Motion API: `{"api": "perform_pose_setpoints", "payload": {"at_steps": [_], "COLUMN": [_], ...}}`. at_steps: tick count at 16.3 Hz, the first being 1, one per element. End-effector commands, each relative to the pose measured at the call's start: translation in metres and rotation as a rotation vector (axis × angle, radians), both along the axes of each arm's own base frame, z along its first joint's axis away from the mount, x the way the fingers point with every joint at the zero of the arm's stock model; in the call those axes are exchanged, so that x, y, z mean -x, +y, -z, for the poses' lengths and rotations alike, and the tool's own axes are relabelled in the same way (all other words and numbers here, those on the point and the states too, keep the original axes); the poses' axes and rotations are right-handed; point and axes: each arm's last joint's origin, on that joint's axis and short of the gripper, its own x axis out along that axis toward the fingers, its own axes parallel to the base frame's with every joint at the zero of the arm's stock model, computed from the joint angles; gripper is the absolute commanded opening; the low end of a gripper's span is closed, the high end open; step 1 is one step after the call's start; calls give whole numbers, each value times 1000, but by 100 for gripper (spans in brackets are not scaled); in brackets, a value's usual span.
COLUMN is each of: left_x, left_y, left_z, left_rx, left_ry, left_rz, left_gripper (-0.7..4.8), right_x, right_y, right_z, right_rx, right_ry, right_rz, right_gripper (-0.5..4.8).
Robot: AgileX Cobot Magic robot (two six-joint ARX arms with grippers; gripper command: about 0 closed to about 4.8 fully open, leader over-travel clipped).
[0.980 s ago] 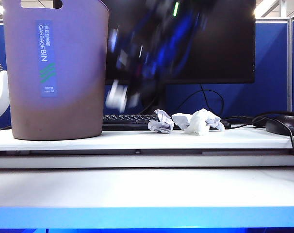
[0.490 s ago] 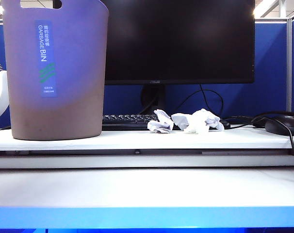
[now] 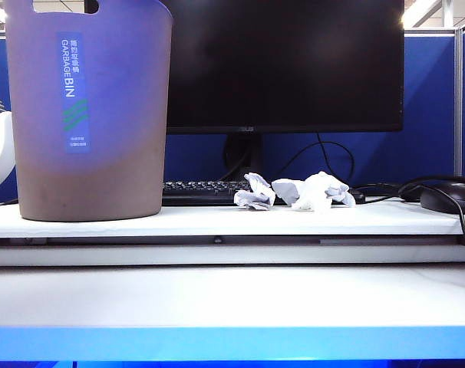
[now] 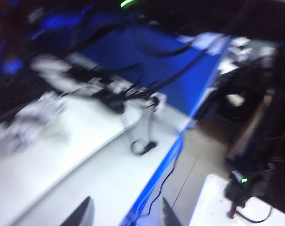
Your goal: Pick up all paper balls from the table and place them in the pink trash can.
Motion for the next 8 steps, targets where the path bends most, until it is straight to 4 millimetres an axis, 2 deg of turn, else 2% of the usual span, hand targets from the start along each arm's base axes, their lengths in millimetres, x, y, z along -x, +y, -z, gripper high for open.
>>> {"api": "perform_pose_setpoints", "payload": {"at_steps": [1, 3, 4, 5, 6, 7, 8], "left_x": [-1, -6, -11, -15, -18, -28, -34], "left_y": [-1, 2, 4, 4, 4, 1, -2], "left_z": [-12, -14, -13, -12, -10, -6, -3], "left_rx": [42, 20, 0, -14, -19, -24, -31], "left_ry": [-123, -153, -152, -144, -125, -74, -40], "left_rz": [12, -179, -288, -347, -397, -412, -393], "left_gripper": [184, 184, 184, 183, 183, 183, 183], "right_x": [6, 17, 26, 30, 29, 18, 8], "right_y": [-14, -32, -48, -56, -62, -75, -76], "right_z": [-21, -40, -46, -43, -35, -9, 12], "right_rx": [-44, -25, 76, 167, 236, 383, 447], "right_ry": [-15, -60, -75, -42, 7, 148, 220], "right_rz": [28, 215, 369, 437, 467, 497, 504], "right_gripper": [479, 479, 479, 479, 479, 479, 479]}}
